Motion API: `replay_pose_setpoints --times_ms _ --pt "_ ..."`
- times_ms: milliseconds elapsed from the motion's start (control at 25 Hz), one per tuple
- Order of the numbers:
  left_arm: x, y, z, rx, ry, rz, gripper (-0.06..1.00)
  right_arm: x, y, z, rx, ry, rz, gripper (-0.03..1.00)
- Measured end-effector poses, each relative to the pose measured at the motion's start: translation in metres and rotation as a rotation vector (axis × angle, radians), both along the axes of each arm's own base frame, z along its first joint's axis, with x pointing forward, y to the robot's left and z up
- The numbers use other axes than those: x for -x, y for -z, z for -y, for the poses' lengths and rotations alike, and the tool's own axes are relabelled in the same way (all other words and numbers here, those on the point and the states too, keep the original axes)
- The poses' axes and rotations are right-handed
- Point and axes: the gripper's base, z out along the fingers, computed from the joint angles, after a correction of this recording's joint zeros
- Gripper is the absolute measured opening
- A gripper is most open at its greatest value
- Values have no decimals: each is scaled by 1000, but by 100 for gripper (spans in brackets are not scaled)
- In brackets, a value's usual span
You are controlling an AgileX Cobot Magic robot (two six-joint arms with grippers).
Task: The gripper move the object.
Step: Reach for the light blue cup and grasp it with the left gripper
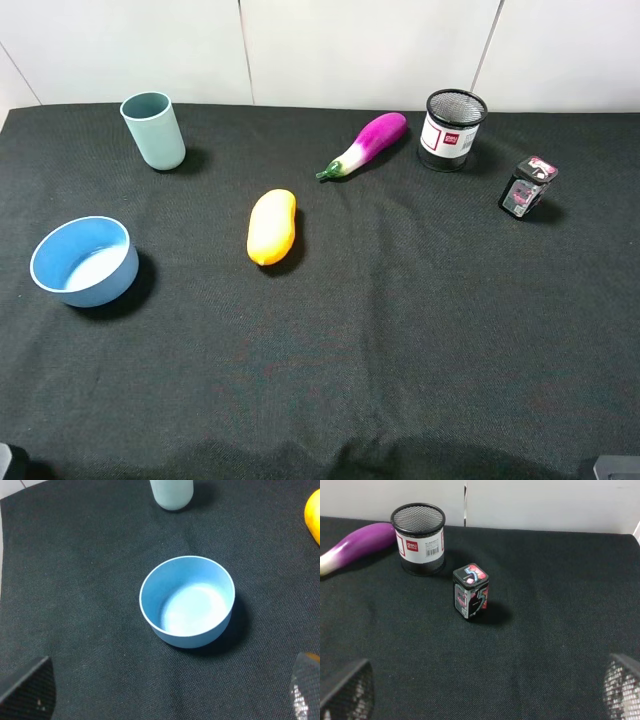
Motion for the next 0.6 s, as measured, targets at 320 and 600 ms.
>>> replay_pose_setpoints --times_ms 320,600 --pt "0 0 0 0 0 0 99 0 0 0 0 0 0 69" --pt "0 0 0 0 0 0 99 0 0 0 0 0 0 69"
